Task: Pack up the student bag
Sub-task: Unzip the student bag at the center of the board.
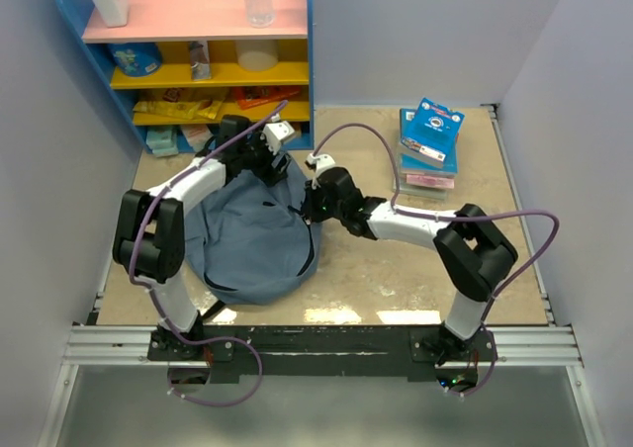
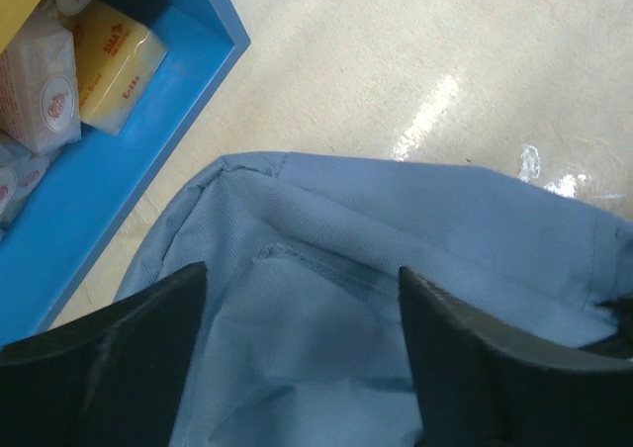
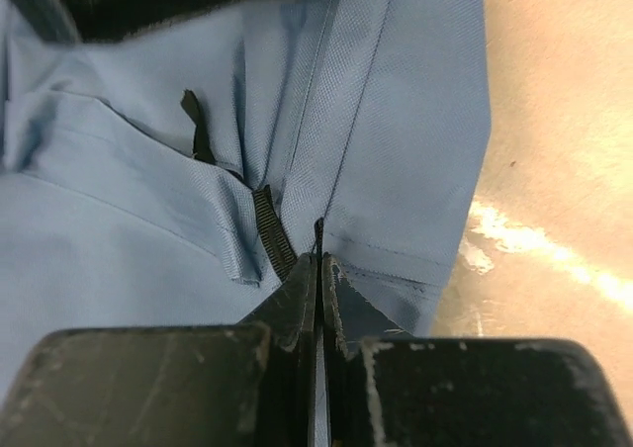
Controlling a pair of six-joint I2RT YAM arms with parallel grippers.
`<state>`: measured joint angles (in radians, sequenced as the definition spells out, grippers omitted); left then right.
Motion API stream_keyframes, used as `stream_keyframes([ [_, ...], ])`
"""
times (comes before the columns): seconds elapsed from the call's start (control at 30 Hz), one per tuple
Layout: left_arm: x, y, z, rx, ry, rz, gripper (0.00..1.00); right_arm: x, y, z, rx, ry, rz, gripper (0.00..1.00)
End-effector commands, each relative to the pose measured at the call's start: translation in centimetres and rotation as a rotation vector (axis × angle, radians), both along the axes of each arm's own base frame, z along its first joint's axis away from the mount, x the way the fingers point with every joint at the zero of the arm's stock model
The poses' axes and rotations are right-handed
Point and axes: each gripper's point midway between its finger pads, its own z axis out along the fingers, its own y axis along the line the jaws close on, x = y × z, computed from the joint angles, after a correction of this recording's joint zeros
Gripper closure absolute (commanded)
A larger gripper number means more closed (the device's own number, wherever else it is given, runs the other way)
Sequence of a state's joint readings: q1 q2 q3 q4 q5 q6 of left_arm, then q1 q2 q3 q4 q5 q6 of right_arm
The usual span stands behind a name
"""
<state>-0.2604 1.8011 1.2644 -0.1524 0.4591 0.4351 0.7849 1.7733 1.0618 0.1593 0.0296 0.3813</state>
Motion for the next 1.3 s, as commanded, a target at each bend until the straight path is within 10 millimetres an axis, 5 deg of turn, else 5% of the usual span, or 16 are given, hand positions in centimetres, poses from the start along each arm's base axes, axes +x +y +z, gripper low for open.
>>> stream_keyframes([
  [0.0, -1.1, -0.9, 3.3, -0.038, -0.07, -0.08, 0.13, 3.4, -2.3, 6.8, 0.1, -0.108, -0.077, 1.0],
  [0.13, -2.8, -2.6, 3.6, -0.086, -0.074, -0.211, 0.0, 4.1, -4.3, 7.9, 0.129, -0.111, -0.097, 1.0],
  [0.43, -1.5, -6.9, 3.7, -0.109, -0.172, -0.423, 0.0, 3.1, -4.2, 6.4, 0.158, -0.069, -0.073, 1.0],
  [0.63, -0.4, -7.5, 2.8, -0.008, -0.356, -0.612, 0.0, 2.6, -4.8, 6.0, 0.162, -0.062, -0.087, 1.0],
  [0.73, -1.3, -7.7, 2.8, -0.004, -0.475, -0.698, 0.0, 2.5, -5.3, 6.0, 0.18, -0.059, -0.101, 1.0],
  [1.07, -0.8, -8.6, 0.5, 0.03, -0.568, -0.864, 0.04, 2.1, -5.3, 5.3, 0.243, -0.024, -0.114, 1.0],
  [1.27, 0.7, -9.8, -1.9, 0.102, -0.539, -0.894, 0.21, 1.9, -5.1, 6.5, 0.277, -0.033, -0.108, 1.0],
])
